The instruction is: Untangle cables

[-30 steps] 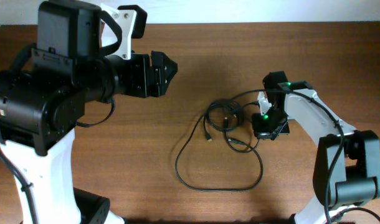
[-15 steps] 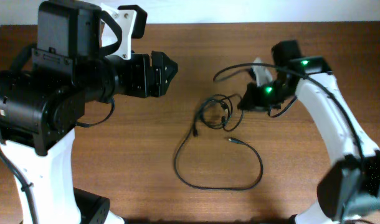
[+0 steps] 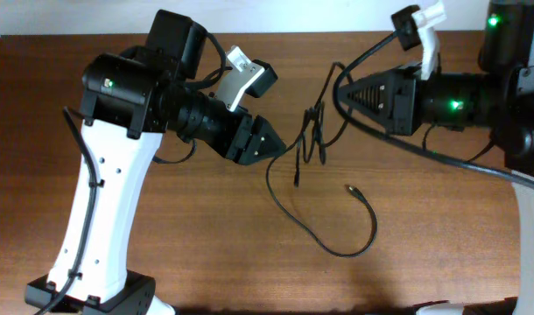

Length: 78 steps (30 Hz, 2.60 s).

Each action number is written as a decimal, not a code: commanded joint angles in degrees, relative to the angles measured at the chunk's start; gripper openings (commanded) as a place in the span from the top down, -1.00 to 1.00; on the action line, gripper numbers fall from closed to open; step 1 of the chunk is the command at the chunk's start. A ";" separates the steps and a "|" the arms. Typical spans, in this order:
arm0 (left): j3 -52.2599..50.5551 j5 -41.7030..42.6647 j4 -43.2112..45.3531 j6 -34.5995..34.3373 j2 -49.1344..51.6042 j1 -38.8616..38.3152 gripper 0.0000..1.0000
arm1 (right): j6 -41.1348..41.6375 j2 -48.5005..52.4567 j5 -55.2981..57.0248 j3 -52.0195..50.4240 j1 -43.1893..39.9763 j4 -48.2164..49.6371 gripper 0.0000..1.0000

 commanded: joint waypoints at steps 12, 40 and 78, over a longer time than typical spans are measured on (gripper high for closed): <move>-0.13 -10.36 1.14 -17.59 -0.39 -0.50 0.15 | 1.99 -0.33 8.92 1.14 14.99 10.75 0.92; -7.58 -31.58 6.19 -27.96 -0.28 -0.50 -0.15 | 14.73 -0.57 -4.59 1.40 17.18 29.64 0.92; -20.11 -31.17 34.51 -18.93 -18.16 -3.76 1.00 | 5.60 5.11 -4.17 1.31 6.95 8.74 0.71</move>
